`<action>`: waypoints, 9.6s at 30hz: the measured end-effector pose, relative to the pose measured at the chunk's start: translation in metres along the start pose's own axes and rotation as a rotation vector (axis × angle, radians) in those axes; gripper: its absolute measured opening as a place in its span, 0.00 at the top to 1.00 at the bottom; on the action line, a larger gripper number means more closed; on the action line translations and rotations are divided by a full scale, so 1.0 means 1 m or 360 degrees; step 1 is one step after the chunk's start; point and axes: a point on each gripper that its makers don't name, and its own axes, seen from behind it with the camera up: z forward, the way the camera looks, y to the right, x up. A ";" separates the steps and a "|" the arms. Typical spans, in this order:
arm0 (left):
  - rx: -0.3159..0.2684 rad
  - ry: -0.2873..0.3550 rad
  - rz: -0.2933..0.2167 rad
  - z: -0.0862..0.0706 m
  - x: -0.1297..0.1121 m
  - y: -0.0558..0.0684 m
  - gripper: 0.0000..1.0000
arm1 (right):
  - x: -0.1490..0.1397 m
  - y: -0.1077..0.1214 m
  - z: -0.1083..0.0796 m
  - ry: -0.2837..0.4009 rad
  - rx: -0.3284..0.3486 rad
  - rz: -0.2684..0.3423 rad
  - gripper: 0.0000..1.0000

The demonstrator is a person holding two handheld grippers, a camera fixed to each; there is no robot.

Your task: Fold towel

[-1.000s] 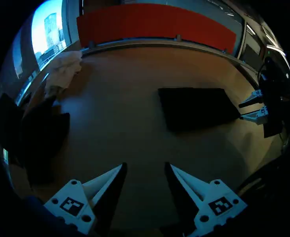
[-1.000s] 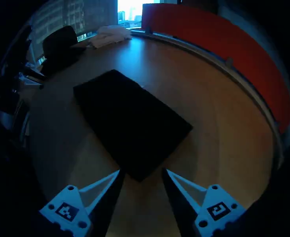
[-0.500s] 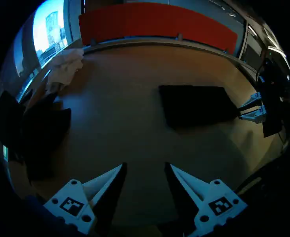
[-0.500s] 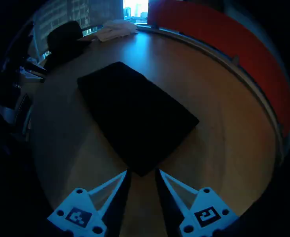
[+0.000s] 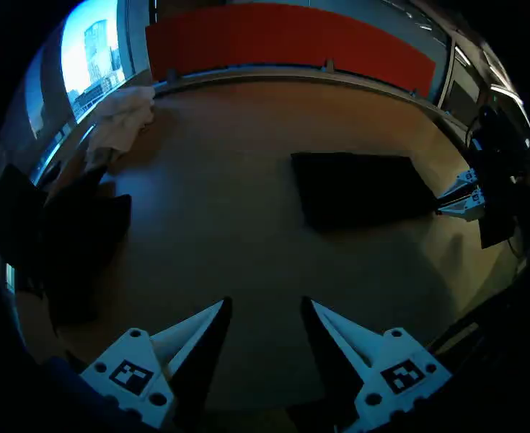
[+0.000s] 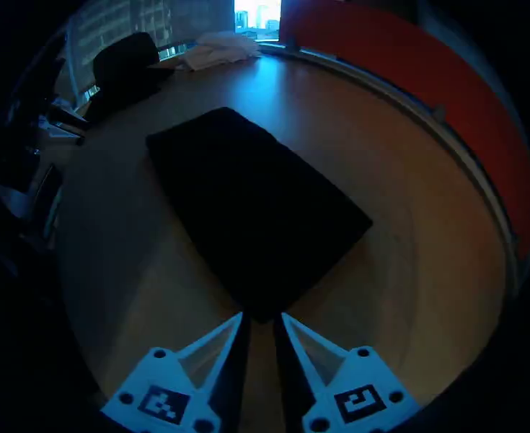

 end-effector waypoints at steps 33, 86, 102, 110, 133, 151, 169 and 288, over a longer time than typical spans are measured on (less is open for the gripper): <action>-0.0014 0.0050 -0.0017 -0.007 0.012 0.003 0.30 | 0.044 0.031 -0.051 0.0167 -0.0176 -0.0052 0.97; 0.0124 0.0264 -0.0137 -0.074 0.005 -0.021 0.30 | 0.201 -0.068 0.000 0.0324 0.0117 -0.0635 0.97; 0.0152 0.0257 -0.0211 -0.081 -0.008 -0.027 0.30 | 0.188 -0.091 0.029 0.0238 0.0194 -0.0639 0.96; 0.0160 0.0251 -0.0207 -0.081 -0.009 -0.029 0.30 | 0.188 -0.093 0.024 0.0247 0.0206 -0.0614 0.79; 0.0142 0.0282 -0.0167 -0.085 -0.003 -0.027 0.30 | 0.133 -0.077 0.015 0.0169 0.0102 -0.0474 0.37; 0.0121 0.0272 -0.0135 -0.082 -0.002 -0.022 0.30 | 0.084 -0.073 0.028 0.0061 0.0079 -0.0356 0.37; 0.0115 0.0266 -0.0135 -0.080 -0.002 -0.021 0.30 | 0.065 -0.079 0.040 0.0002 0.0105 -0.0227 0.56; -0.0078 0.0350 0.0061 -0.043 0.091 0.053 0.30 | 0.071 0.266 -0.209 0.0232 -0.0550 0.0040 0.95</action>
